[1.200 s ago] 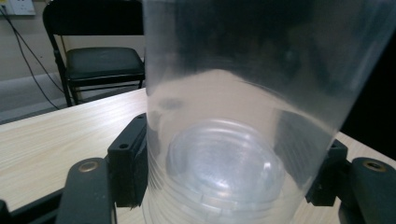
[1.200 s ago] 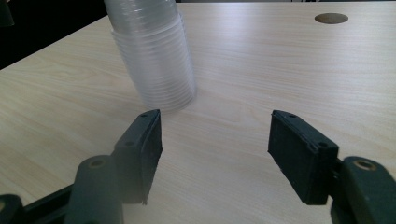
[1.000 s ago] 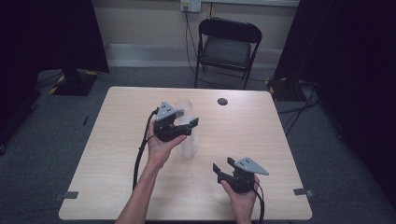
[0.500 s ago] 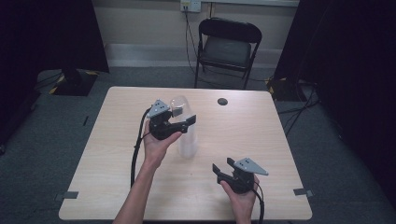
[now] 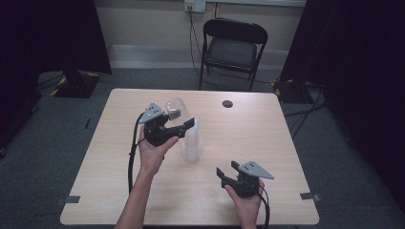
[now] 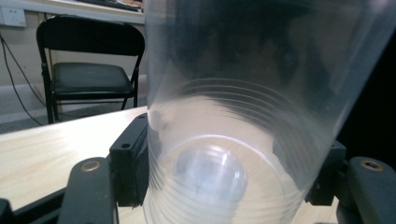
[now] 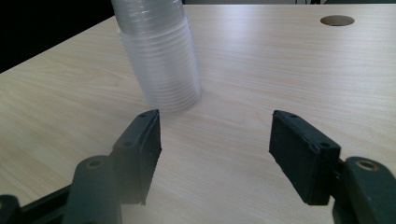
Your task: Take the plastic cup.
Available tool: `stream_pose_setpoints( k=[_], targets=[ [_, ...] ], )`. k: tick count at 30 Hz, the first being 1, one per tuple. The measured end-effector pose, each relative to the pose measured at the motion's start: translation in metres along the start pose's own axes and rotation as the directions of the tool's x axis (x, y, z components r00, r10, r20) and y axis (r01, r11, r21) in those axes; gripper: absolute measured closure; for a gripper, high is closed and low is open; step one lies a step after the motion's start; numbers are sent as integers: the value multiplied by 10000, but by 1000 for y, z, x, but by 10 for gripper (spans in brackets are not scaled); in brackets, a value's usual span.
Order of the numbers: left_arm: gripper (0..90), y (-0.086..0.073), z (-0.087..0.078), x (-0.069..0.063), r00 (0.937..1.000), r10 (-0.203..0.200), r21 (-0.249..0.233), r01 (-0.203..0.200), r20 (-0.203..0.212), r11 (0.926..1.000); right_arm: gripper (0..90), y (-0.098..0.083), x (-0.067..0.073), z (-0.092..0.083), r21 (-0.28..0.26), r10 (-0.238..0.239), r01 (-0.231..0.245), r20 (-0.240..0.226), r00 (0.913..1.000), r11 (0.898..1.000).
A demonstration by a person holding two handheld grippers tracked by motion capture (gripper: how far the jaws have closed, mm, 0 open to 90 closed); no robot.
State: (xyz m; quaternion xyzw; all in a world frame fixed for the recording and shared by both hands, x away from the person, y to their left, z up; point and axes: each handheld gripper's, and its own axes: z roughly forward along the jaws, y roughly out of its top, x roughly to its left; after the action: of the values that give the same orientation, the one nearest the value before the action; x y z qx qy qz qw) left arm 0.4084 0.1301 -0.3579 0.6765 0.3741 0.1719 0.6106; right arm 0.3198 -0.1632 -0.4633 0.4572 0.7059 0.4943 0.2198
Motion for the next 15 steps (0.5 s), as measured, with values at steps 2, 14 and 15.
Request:
stream_pose_setpoints(
  k=[2,14,15],
  targets=[
    [324,-5,-4,2,9999,-144,-32,144,-56,9999,339,0,1,0,11,-16,16,-20,10000,10000],
    [330,-18,-30,10,9987,-518,-57,518,7,9986,339,2,5,2,47,-134,135,-109,9998,9999],
    [332,-21,-32,10,9978,-650,-80,651,142,9978,339,2,5,2,42,-137,137,-119,9998,9999]
  ],
)
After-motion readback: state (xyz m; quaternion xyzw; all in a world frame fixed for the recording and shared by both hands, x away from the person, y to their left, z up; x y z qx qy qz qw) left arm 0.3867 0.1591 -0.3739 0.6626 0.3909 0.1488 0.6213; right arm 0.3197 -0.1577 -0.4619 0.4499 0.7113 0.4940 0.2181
